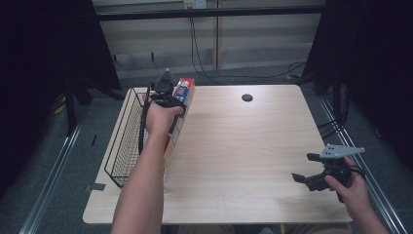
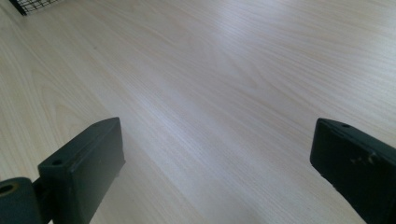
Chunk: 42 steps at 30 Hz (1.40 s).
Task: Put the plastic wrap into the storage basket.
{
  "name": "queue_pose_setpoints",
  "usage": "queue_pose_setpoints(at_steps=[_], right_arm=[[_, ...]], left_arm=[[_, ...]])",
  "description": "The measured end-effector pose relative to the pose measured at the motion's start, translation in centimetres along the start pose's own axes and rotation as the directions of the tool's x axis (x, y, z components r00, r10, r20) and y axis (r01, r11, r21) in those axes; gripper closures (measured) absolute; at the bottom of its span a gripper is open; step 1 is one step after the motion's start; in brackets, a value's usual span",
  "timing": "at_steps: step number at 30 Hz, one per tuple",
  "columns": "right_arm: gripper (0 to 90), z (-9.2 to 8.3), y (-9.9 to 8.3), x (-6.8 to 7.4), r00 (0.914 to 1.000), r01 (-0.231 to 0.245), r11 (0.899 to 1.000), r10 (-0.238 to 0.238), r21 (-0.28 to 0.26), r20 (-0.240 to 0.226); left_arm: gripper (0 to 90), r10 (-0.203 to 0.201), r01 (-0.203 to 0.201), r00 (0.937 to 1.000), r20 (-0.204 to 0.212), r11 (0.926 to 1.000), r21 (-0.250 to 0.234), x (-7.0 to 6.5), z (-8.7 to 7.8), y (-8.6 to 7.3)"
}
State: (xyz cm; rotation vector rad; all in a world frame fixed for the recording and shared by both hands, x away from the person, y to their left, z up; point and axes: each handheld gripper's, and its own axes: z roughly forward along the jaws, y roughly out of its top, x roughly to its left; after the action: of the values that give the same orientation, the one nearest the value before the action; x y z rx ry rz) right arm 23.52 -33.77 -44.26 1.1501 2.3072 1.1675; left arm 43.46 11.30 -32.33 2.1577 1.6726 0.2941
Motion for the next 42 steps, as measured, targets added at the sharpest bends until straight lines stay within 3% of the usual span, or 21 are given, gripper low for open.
queue_pose_setpoints(at_steps=[14, 42], right_arm=[[2.5, 0.1, 0.0, 0.1, 1.0, 0.006, 1.0, -0.006, 0.003, -0.008], [2.5, 0.1, -0.1, 0.1, 0.9999, 0.002, 1.0, -0.002, 0.006, -0.013]], left_arm=[[43.0, -0.069, 0.069, 0.9975, -0.014, 0.9976, -0.004, 1.7, -0.1, -0.8], [43.0, -0.132, 0.131, 0.9901, -0.047, 0.9912, -0.017, 4.0, -0.5, -2.2]])
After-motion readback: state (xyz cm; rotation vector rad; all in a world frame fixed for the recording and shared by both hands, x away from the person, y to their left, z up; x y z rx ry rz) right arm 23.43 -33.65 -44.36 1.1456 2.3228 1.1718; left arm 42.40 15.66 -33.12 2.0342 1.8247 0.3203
